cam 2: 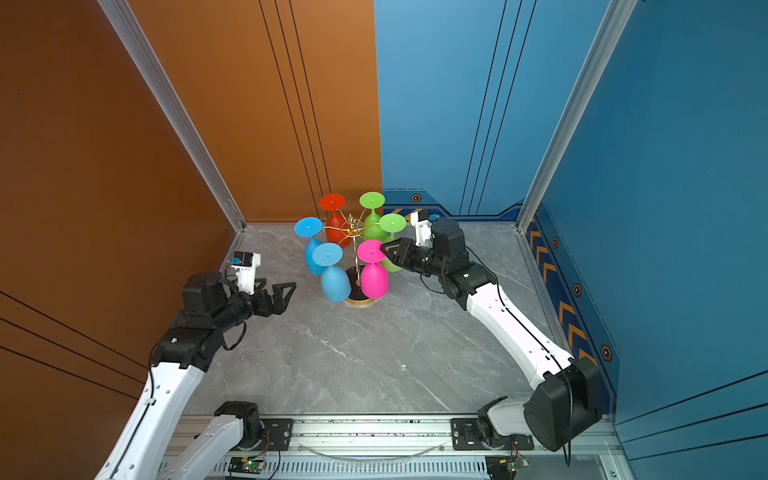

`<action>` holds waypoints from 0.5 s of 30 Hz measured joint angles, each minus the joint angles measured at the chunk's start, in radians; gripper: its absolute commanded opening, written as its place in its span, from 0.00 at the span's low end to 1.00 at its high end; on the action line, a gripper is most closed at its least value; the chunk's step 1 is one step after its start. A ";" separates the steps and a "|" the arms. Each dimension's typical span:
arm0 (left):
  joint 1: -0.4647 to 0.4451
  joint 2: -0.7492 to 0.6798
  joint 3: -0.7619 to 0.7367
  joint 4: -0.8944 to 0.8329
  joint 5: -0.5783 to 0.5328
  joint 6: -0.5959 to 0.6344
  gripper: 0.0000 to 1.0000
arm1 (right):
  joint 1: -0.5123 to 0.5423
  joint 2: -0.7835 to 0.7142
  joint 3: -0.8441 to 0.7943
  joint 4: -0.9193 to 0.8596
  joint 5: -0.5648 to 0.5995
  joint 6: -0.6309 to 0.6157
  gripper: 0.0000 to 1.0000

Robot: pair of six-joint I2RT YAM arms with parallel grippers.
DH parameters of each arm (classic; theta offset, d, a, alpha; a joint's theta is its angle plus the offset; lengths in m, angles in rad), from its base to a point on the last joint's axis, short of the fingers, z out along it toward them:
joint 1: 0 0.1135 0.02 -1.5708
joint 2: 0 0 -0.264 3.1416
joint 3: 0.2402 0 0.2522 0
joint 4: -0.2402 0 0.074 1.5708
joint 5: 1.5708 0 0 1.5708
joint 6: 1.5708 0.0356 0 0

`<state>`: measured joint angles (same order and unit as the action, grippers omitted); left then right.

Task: Take the wine glass off the wine glass rack
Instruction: 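Reach the right gripper to the magenta glass's foot while the left gripper waits, then grip the magenta glass foot with the right gripper and slide it off the rack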

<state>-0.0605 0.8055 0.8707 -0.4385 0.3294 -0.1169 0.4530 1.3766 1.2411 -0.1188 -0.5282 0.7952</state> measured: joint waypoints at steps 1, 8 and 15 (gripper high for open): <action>0.000 0.000 0.000 0.000 0.002 0.000 0.98 | 0.001 0.003 0.002 0.000 -0.001 0.000 0.37; 0.000 -0.001 0.000 0.000 0.010 0.000 0.98 | 0.005 0.013 0.012 0.000 -0.004 0.015 0.32; 0.000 -0.007 0.000 0.000 0.012 0.000 0.98 | 0.006 0.013 0.013 0.000 -0.004 0.018 0.26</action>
<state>-0.0605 0.7986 0.8707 -0.4381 0.3412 -0.1173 0.4595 1.3899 1.2537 -0.1188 -0.5323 0.8131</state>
